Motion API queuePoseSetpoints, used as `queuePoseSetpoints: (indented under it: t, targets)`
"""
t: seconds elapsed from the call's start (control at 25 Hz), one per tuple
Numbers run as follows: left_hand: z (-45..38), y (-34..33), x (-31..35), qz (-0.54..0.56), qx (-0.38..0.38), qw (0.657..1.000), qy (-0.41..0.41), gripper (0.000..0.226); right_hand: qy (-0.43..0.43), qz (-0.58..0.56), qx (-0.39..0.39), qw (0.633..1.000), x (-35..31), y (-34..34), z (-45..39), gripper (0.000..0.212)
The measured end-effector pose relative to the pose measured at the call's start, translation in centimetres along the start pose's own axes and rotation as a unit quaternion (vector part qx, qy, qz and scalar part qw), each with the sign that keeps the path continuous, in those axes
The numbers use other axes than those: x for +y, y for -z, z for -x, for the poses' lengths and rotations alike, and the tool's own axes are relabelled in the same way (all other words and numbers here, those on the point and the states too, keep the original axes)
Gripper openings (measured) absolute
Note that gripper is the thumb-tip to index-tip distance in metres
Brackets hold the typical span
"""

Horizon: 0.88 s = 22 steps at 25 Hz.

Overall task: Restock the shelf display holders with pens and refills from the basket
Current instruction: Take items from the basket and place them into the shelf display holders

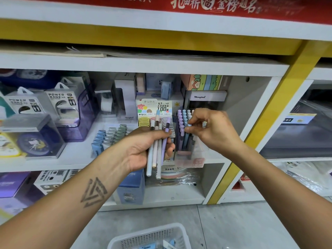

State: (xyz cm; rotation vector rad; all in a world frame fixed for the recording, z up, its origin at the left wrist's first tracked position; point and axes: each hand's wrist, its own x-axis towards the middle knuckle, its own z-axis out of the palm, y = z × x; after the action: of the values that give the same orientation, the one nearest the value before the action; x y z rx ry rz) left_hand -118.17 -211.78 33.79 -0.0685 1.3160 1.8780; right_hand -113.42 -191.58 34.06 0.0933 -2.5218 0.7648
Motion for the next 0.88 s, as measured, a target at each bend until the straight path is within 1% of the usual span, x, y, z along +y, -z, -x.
queuePoseSetpoints:
  t: [0.12,0.28,0.36,0.4,0.44,0.48,0.52,0.56,0.6,0.64,0.72,0.76,0.8,0.84,0.88]
  targets:
    - [0.1,0.0,-0.1,-0.017,-0.009,1.000,-0.004,0.014,0.006,0.001,-0.002,1.000,0.1,-0.1,0.1,0.020]
    - [0.0,-0.1,-0.2,-0.018,-0.024,1.000,-0.004,0.021,0.008,0.107,-0.033,0.994,0.2,-0.4,0.1,0.012]
    - [0.0,-0.1,-0.3,-0.019,-0.030,0.999,-0.008,0.019,0.014,0.154,-0.056,0.986,0.1,-0.1,-0.2,0.019]
    - [-0.1,-0.1,-0.3,-0.020,-0.033,0.999,-0.008,0.017,0.006,0.144,-0.054,0.988,-0.2,0.0,-0.3,0.022]
    - [0.0,-0.1,-0.3,-0.023,-0.036,0.999,-0.010,0.017,-0.025,0.085,-0.044,0.995,-0.6,0.2,-0.4,0.023]
    - [0.0,-0.1,-0.3,-0.026,-0.040,0.999,-0.013,0.016,-0.072,-0.017,-0.037,0.997,-1.1,0.2,-0.6,0.022]
    - [0.1,-0.1,-0.4,-0.029,-0.046,0.998,-0.017,0.016,-0.121,-0.130,-0.042,0.983,-1.5,0.2,-0.7,0.022]
    - [0.1,-0.1,-0.4,-0.029,-0.054,0.998,-0.021,0.016,-0.158,-0.222,-0.053,0.961,-1.9,0.0,-0.9,0.022]
    - [0.2,-0.2,-0.3,-0.025,-0.063,0.997,-0.021,0.015,-0.177,-0.282,-0.059,0.941,-2.2,-0.2,-0.9,0.021]
    - [0.2,-0.2,-0.3,-0.015,-0.070,0.997,-0.018,0.015,-0.184,-0.320,-0.047,0.928,-2.5,-0.2,-0.9,0.019]
    - [0.1,0.0,-0.1,0.009,-0.060,0.998,-0.009,0.015,-0.190,-0.368,0.026,0.910,-2.8,0.6,-1.2,0.015]
    - [0.1,0.2,0.0,0.018,-0.042,0.999,-0.009,0.013,-0.178,-0.368,0.069,0.910,-2.7,1.2,-1.3,0.014]
    - [0.1,0.5,0.2,0.023,-0.018,0.999,-0.012,0.009,-0.156,-0.343,0.101,0.921,-2.6,1.7,-1.4,0.015]
    - [0.1,0.7,0.3,0.025,0.005,1.000,-0.016,0.008,-0.127,-0.297,0.115,0.939,-2.5,1.9,-1.3,0.017]
    - [0.1,1.0,0.4,0.024,0.024,0.999,-0.019,0.009,-0.096,-0.236,0.111,0.961,-2.3,1.9,-1.1,0.017]
